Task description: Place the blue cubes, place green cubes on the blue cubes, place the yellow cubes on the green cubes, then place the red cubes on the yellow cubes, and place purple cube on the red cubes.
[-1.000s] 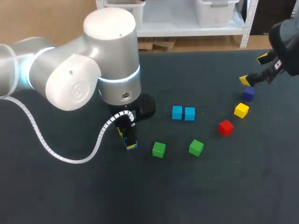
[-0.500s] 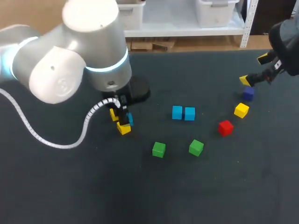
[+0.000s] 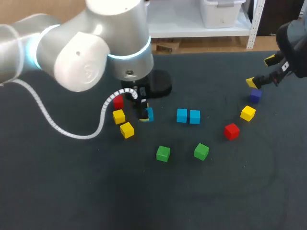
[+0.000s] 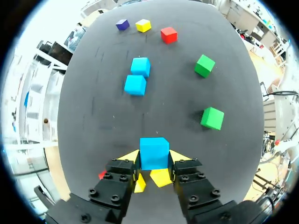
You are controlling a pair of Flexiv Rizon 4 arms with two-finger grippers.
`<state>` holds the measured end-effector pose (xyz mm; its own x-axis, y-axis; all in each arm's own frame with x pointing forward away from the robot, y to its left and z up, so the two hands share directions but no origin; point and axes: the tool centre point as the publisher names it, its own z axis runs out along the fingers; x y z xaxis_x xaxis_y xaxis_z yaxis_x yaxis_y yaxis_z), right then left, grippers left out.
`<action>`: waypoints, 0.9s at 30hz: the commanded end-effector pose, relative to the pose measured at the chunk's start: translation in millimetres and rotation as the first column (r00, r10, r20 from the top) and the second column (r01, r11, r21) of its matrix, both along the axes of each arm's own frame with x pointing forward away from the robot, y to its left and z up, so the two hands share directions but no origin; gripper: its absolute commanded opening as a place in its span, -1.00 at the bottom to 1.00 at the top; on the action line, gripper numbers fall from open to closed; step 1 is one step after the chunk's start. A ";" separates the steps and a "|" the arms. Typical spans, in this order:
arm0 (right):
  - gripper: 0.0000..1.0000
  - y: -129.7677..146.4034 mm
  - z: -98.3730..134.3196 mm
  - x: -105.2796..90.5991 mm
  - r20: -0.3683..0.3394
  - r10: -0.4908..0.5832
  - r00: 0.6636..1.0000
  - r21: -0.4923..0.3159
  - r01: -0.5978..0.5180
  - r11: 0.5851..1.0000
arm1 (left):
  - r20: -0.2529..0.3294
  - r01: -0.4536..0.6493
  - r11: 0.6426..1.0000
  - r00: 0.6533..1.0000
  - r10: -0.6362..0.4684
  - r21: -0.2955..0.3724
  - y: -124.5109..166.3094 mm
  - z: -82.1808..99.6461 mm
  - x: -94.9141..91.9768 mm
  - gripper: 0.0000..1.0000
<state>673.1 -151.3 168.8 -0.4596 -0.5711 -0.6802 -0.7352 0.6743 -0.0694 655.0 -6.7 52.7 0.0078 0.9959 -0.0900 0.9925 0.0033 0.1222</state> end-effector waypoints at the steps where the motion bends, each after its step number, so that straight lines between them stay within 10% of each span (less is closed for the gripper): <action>1: 1.00 0.1 -0.5 -1.4 0.005 -0.004 1.000 -0.001 0.004 1.000 | -0.032 0.037 0.999 0.999 -0.036 0.023 -15.3 -4.7 17.0 -1.00; 27: 1.00 0.1 -0.5 -1.4 0.005 -0.004 1.000 -0.001 0.004 1.000 | -0.174 0.065 0.992 0.984 -0.045 0.108 -59.9 -34.1 66.9 -1.00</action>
